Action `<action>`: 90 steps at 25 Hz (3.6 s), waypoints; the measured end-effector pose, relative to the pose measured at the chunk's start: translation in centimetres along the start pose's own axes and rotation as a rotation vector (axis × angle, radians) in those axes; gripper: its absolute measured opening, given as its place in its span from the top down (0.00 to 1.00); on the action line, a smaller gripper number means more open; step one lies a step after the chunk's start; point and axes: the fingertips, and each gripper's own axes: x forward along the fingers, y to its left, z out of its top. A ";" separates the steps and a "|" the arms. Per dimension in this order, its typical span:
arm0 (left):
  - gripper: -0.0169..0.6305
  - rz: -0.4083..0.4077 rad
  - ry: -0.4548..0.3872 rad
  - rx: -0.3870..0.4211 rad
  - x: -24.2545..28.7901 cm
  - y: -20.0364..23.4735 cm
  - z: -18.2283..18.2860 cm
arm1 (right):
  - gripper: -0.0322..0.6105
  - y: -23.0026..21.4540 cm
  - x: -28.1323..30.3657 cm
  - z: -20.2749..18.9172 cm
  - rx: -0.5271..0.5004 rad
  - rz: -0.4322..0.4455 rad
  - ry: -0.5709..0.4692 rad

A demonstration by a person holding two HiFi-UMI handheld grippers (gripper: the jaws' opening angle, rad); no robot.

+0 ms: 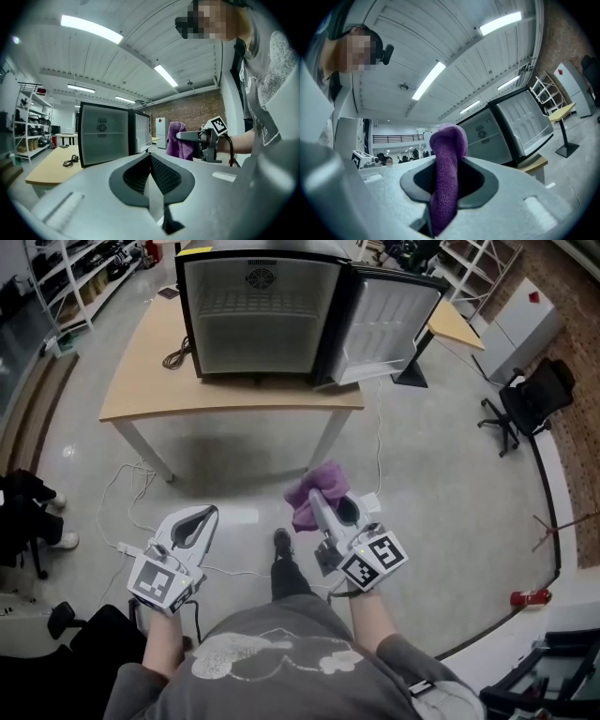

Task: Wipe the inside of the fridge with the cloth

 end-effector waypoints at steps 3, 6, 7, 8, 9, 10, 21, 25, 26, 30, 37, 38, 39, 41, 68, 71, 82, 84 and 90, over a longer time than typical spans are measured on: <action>0.95 0.027 -0.005 0.017 4.4 2.6 1.5 | 0.83 -3.5 3.8 1.4 0.014 0.023 -0.005; 0.95 0.057 -0.016 0.031 8.6 5.3 3.5 | 0.83 -7.1 7.2 3.1 0.021 0.049 -0.007; 0.95 0.068 -0.017 0.032 10.0 6.2 3.9 | 0.83 -8.3 8.3 3.7 0.019 0.057 -0.009; 0.95 0.079 -0.015 0.031 11.4 7.1 4.3 | 0.83 -9.6 9.4 4.4 0.014 0.062 -0.012; 0.95 0.091 -0.012 0.030 12.7 8.0 4.5 | 0.83 -10.8 10.4 5.0 0.008 0.065 -0.013; 0.95 0.104 -0.007 0.031 13.9 8.9 4.7 | 0.83 -12.1 11.4 5.4 0.002 0.064 -0.012; 0.95 0.278 -0.054 0.051 20.2 16.3 8.0 | 0.83 -16.1 21.0 6.9 -0.042 0.163 0.028; 0.95 0.300 -0.031 0.051 20.5 18.4 8.1 | 0.83 -15.4 23.1 6.7 -0.038 0.191 0.053; 0.95 0.302 -0.029 0.058 20.7 18.9 8.2 | 0.83 -15.2 23.6 6.6 -0.040 0.195 0.060; 0.95 0.283 -0.024 0.073 22.0 21.3 8.4 | 0.83 -15.2 25.9 6.6 -0.052 0.185 0.075; 0.95 0.273 -0.045 0.052 21.9 27.6 9.0 | 0.83 -12.7 32.0 6.4 -0.087 0.180 0.077; 0.95 0.281 -0.047 0.054 21.6 28.7 9.0 | 0.83 -12.1 33.1 6.4 -0.094 0.185 0.071; 0.95 0.288 -0.048 0.055 21.3 29.8 9.0 | 0.83 -11.5 34.2 6.3 -0.101 0.189 0.064; 0.95 0.287 -0.047 0.063 20.9 31.8 9.1 | 0.83 -10.3 36.8 6.4 -0.112 0.189 0.050; 0.95 0.131 -0.051 0.048 21.0 41.1 9.4 | 0.83 -10.1 59.9 7.4 -0.364 -0.044 0.086; 0.95 0.135 -0.046 0.044 21.3 40.9 9.4 | 0.83 -9.6 60.5 7.2 -0.330 0.017 0.085; 0.95 0.176 -0.026 0.031 22.0 39.4 7.9 | 0.83 -4.6 55.4 6.2 -0.247 0.288 0.071; 0.95 0.198 -0.021 0.020 22.0 39.2 7.6 | 0.83 -3.7 54.4 5.8 -0.236 0.328 0.084; 0.95 0.260 -0.019 0.008 21.7 38.8 7.5 | 0.83 -2.8 52.0 5.4 -0.210 0.389 0.115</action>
